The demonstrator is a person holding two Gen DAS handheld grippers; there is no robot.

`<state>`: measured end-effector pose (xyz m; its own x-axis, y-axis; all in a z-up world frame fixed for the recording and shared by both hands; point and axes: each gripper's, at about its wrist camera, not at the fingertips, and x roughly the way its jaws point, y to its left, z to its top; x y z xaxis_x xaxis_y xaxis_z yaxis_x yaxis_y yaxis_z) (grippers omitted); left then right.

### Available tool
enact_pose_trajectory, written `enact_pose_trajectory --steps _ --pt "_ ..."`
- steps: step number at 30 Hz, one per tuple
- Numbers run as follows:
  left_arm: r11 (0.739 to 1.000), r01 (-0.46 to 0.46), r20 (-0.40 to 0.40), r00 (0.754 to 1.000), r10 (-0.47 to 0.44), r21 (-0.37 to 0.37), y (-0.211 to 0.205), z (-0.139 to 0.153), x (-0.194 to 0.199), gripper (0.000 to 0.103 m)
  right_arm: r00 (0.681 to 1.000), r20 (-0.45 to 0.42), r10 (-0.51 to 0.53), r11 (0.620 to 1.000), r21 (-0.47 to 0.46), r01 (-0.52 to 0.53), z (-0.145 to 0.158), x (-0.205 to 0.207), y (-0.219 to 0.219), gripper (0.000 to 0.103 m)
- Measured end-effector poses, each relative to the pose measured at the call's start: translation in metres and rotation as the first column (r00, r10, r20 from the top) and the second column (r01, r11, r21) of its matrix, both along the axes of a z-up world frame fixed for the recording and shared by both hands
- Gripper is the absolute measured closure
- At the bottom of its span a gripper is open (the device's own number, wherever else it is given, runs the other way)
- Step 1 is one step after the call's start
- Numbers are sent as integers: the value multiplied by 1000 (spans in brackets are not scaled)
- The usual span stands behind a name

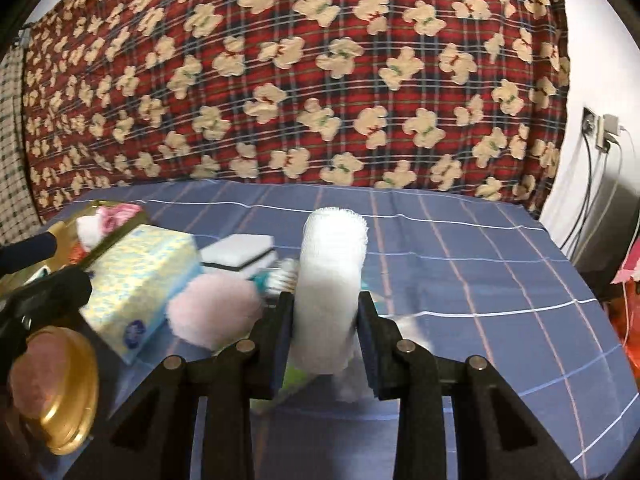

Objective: Organize soft objects
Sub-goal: 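Grasp the white rolled towel with the right gripper while the left gripper grasps the green tissue pack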

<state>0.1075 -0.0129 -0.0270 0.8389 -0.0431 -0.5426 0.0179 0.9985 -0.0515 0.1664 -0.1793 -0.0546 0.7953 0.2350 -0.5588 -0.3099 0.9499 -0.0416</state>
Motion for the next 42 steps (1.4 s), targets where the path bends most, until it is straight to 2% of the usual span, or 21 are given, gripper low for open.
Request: enact_pose_trajectory --steps 6,11,18,22,25,33,35,37,42 --pt "997 75 -40 997 -73 37 -46 -9 15 18 998 -17 -54 999 0 54 -6 13 -21 69" --pt "991 121 -82 990 -117 49 -75 -20 29 35 995 -22 -94 995 26 94 -9 18 -45 69" --pt "990 133 -161 979 -125 41 -89 -43 51 36 994 -36 -106 992 68 109 -9 21 -63 69" --pt "988 145 -221 966 -130 51 -94 -57 65 38 995 -30 -95 994 57 96 -8 21 -62 69" --pt "987 149 -240 962 -131 61 -96 -62 72 39 995 -40 -91 994 63 93 -9 23 -63 69" --pt "986 163 -266 952 -151 22 -99 -68 87 38 994 -71 -85 995 53 89 -12 27 -60 69" --pt "984 180 -276 946 -171 10 -99 -70 88 42 993 -87 -86 995 44 90 -14 29 -59 69" --pt "982 191 -301 936 -183 -1 -100 -73 91 52 992 -93 -88 995 39 92 -15 30 -58 69" --pt "982 186 -295 936 -190 -40 -95 -73 89 53 994 -63 -91 995 40 93 -12 25 -58 69"
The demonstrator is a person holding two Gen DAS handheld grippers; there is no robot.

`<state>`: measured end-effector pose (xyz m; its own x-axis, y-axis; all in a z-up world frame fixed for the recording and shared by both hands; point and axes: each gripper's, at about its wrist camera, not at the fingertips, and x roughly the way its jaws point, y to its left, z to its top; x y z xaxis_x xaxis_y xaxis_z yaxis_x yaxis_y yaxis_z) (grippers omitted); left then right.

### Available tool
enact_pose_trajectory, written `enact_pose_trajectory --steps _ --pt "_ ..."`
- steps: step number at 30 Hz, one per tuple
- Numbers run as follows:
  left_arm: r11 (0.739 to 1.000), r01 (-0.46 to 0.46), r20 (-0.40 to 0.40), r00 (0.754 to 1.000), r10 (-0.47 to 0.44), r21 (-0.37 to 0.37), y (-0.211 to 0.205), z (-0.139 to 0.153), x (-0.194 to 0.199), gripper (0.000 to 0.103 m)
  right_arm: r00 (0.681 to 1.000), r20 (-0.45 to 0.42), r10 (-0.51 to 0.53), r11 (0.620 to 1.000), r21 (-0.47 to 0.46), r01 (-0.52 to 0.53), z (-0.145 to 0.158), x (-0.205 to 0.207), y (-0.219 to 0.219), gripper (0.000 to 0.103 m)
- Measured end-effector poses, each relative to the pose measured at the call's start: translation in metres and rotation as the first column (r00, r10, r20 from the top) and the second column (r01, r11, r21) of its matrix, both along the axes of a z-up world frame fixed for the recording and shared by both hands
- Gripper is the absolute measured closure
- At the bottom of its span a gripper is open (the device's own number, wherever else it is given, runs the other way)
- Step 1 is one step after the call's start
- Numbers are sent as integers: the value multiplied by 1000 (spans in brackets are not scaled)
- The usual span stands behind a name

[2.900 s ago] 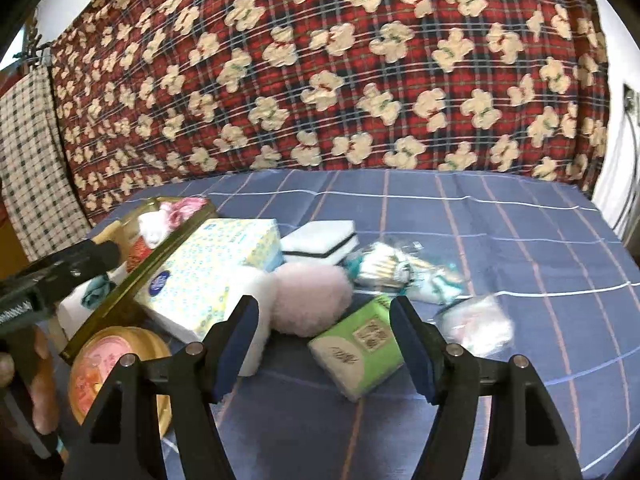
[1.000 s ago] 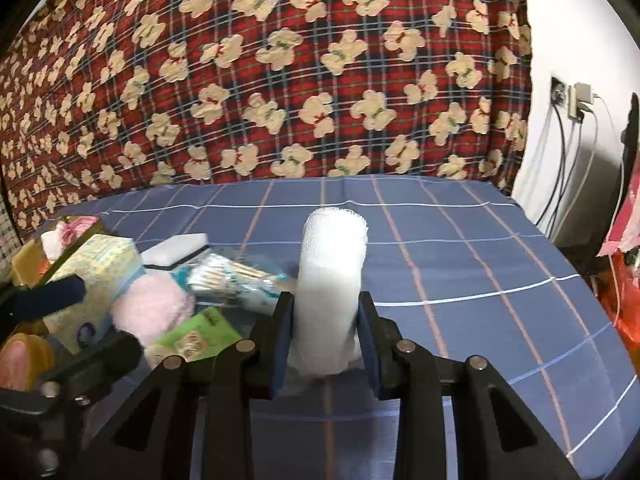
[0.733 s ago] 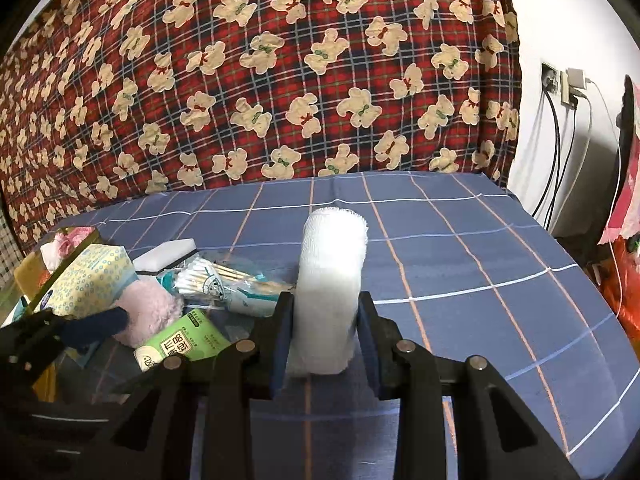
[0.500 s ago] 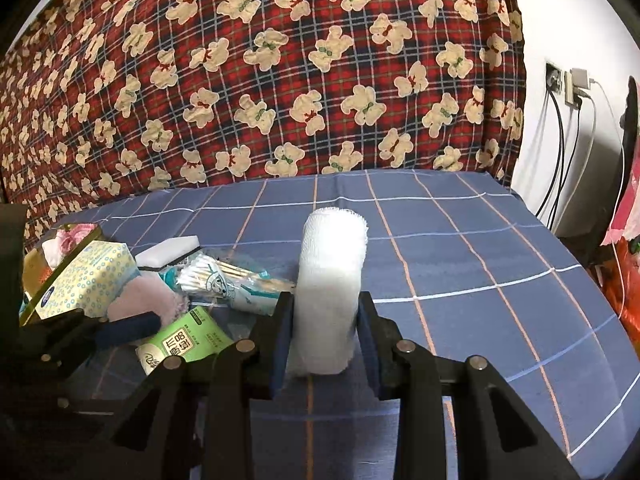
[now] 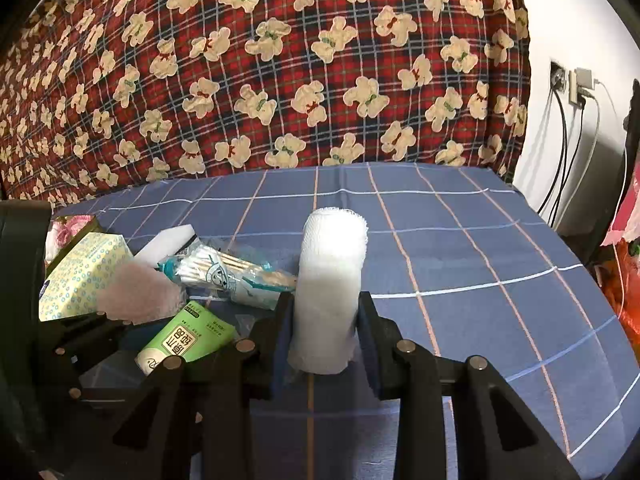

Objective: Organize soft objects
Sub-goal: 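Grasp the white rolled towel with the right gripper while the left gripper grasps the green tissue pack, then lift the green tissue pack and white roll and carry both toward the tray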

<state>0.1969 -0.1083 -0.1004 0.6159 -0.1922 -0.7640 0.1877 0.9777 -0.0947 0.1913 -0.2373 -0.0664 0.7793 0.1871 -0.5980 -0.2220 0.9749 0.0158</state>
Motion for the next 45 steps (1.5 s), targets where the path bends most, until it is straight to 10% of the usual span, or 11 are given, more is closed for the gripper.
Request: enact_pose_trajectory --steps 45 --pt "986 -160 345 924 163 -39 21 39 -47 53 984 173 -28 999 21 25 15 -26 -6 69"
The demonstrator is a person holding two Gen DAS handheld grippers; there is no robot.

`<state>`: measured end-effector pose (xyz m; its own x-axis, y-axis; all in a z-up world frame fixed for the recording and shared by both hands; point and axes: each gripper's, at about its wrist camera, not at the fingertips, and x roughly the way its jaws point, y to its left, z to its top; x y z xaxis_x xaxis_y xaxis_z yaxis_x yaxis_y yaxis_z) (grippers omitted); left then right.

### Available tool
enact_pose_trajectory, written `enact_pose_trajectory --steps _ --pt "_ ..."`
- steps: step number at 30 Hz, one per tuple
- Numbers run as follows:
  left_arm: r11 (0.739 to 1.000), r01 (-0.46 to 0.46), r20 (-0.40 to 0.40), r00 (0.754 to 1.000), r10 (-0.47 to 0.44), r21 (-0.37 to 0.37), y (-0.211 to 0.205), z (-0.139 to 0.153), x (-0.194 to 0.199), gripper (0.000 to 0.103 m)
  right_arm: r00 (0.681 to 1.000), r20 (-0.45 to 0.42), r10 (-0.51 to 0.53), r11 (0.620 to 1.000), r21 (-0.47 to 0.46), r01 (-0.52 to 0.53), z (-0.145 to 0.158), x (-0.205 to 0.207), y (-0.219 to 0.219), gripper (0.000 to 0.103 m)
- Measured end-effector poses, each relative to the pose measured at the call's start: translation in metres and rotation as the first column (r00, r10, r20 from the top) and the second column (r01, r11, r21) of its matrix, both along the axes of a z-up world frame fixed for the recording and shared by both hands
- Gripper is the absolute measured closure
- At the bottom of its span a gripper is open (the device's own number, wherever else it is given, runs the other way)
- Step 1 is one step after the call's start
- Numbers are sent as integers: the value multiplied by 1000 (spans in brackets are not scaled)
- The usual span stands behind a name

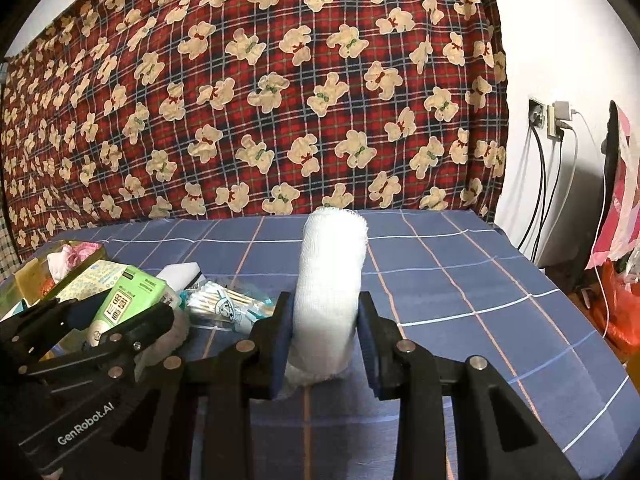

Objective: Organize soft objects
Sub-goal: 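Lift the green tissue pack and white roll and carry both toward the tray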

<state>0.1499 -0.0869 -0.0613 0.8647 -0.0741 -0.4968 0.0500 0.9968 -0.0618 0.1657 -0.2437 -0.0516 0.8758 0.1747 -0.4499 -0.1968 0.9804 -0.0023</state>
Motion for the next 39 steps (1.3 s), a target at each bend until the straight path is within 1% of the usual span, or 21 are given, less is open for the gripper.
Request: enact_pose_trajectory --steps 6,11,14,22,27,32,39 --pt "1000 -13 31 999 13 1 2 1 -6 53 1000 14 -8 1000 0 8 1 -3 -1 69" --pt "1000 -28 67 997 28 3 4 3 -14 53 998 56 -16 1000 3 16 4 -11 -2 69" --pt "999 -34 81 996 33 8 4 5 -17 53 998 64 -9 1000 24 8 5 -13 -2 69" --pt "999 -49 113 992 48 6 6 8 -24 53 993 119 12 1000 0 -12 9 -27 13 69" --pt "998 -59 140 988 58 2 10 9 -30 53 989 147 17 1000 13 -19 11 -34 15 69" --pt "997 -71 150 986 69 7 12 10 -33 53 989 148 21 1000 13 -23 11 -36 18 69" --pt "993 -122 169 979 118 9 20 12 -42 53 988 152 34 999 10 -36 11 -40 28 69"
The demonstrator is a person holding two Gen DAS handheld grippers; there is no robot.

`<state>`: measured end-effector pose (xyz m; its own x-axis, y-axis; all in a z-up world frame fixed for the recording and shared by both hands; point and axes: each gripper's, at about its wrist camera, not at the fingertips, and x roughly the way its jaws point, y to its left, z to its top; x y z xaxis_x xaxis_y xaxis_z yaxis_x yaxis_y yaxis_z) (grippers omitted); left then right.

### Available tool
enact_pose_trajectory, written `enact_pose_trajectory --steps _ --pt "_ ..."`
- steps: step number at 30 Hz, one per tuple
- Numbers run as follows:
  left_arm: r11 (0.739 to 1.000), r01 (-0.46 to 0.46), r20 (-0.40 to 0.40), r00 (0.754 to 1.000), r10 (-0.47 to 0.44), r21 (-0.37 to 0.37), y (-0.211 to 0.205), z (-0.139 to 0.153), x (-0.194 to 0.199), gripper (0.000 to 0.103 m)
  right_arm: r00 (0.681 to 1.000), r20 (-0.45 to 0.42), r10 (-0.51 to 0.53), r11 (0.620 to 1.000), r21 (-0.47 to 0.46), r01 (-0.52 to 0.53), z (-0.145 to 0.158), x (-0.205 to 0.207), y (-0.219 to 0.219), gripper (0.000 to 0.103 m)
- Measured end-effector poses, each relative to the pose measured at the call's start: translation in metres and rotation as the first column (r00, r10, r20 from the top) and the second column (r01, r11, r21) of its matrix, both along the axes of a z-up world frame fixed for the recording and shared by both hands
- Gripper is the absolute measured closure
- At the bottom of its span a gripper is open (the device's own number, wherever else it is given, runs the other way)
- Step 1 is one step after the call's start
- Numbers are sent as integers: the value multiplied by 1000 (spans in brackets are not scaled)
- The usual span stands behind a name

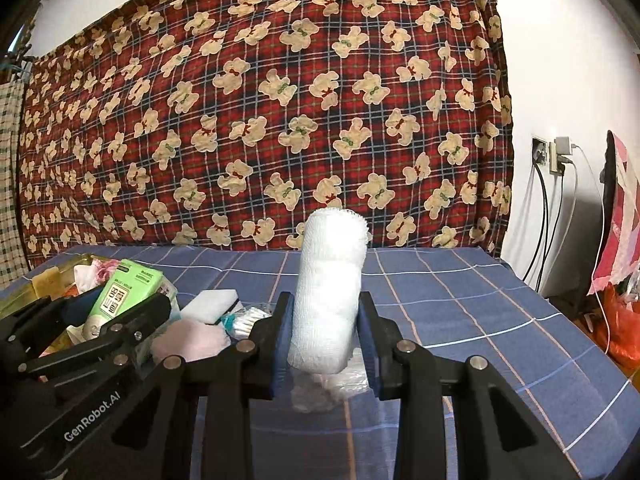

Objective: Organize soft objects
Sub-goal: 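Lift the green tissue pack and white roll and carry both toward the tray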

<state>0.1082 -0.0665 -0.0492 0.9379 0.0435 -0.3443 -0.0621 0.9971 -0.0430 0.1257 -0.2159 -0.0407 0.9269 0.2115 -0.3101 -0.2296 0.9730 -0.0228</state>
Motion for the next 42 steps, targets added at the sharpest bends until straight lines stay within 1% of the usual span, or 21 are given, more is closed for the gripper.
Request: enact_pose_trajectory --steps 7,19,36,42 --pt "1000 -20 12 1000 20 9 4 1 -6 53 1000 -1 19 1000 -2 -19 0 -2 10 69" --pt "999 -44 21 999 44 -11 16 1 -15 53 999 1 42 999 3 -42 -1 -8 22 69" --pt "998 -56 50 997 56 -11 25 3 -29 53 997 -3 76 997 -3 -76 -2 -15 42 68" --pt "998 -55 51 997 57 -30 30 3 -31 53 996 -1 86 996 2 -86 -2 -16 47 68"
